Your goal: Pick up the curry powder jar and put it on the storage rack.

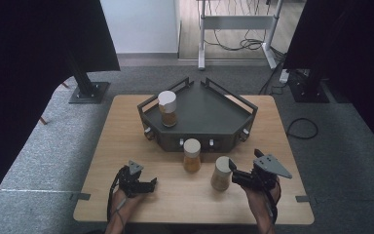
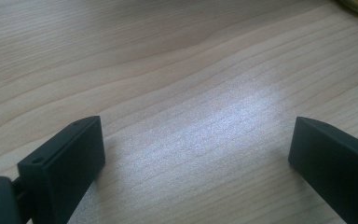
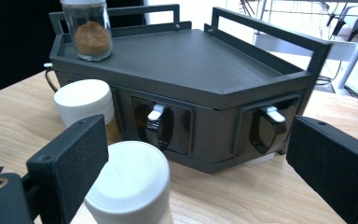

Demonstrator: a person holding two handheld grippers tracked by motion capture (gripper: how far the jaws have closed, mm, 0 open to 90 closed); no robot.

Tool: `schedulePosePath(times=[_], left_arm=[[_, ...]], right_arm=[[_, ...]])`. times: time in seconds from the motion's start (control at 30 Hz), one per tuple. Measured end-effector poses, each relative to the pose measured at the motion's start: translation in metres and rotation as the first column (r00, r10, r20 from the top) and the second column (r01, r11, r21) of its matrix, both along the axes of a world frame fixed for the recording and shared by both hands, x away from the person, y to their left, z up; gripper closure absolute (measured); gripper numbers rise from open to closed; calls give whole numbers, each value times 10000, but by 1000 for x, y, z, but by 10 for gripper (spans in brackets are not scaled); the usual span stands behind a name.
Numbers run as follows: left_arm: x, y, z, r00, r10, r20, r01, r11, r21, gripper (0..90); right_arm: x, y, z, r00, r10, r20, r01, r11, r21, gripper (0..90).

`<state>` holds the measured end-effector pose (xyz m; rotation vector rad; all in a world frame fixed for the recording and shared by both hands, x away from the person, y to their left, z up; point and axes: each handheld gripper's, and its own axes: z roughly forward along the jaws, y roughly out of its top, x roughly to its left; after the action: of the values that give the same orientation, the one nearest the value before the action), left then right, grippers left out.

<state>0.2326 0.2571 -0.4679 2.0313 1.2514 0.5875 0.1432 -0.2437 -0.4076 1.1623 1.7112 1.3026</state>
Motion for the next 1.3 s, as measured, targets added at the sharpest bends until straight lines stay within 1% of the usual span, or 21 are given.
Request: schedulePosePath(times=[0.43,0.73,1.03,1.3], left_arm=[[0,0,0,10000,-3,-2,3,10000,6,32],[0,0,0,10000,0,-5,0,10000,2,32],[0,0,0,10000,-1,-5,1,10000,3,32],[0,0,0,10000,-1,-5,1,10000,3,32]], right_arm=[[8,21,0,9998,180,-61,-179,9998,66,51],[13,35,1,9992,393,-16,-393,9992,87,51],[18,54,-2,9988,490,-21,-490,9988,17,52],[24,71,-1,9978,664,18,-664,9978,7,52]])
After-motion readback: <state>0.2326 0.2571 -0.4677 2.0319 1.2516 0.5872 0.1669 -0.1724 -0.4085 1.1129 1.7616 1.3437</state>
